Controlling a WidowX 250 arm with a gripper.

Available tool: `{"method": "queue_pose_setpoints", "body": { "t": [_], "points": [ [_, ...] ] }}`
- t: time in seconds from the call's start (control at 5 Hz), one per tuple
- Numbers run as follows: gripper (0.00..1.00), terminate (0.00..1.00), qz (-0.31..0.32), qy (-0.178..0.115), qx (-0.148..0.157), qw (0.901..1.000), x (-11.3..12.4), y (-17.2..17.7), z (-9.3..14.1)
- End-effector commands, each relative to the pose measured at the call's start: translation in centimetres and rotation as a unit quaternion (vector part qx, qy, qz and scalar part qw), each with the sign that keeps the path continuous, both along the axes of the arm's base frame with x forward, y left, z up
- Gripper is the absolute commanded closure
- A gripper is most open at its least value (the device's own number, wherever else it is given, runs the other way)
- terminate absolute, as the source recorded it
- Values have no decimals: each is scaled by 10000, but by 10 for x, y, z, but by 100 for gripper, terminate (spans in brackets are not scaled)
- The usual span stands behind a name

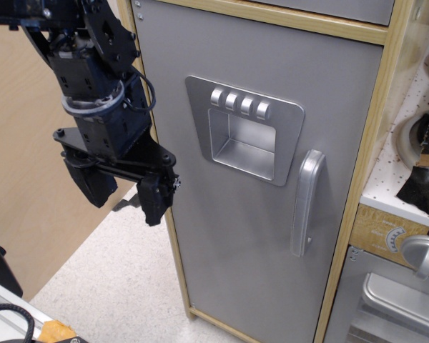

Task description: Open fridge

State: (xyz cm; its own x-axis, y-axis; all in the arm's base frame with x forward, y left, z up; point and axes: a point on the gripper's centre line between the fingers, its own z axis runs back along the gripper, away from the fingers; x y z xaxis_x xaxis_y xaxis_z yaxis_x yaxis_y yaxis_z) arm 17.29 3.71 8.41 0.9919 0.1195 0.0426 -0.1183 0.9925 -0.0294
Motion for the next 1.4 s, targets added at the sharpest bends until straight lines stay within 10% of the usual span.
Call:
{"method": "queue_pose_setpoints", "body": {
  "t": [0.0, 0.4, 1.2],
  "points": [
    [0, 0, 0, 0, 0, 10000, 0, 0, 0],
    [0, 0, 18, -176, 40, 9998, 42, -27, 17],
    [0, 0, -398, -1078, -118, 9933, 122, -81, -25]
  ]
}}
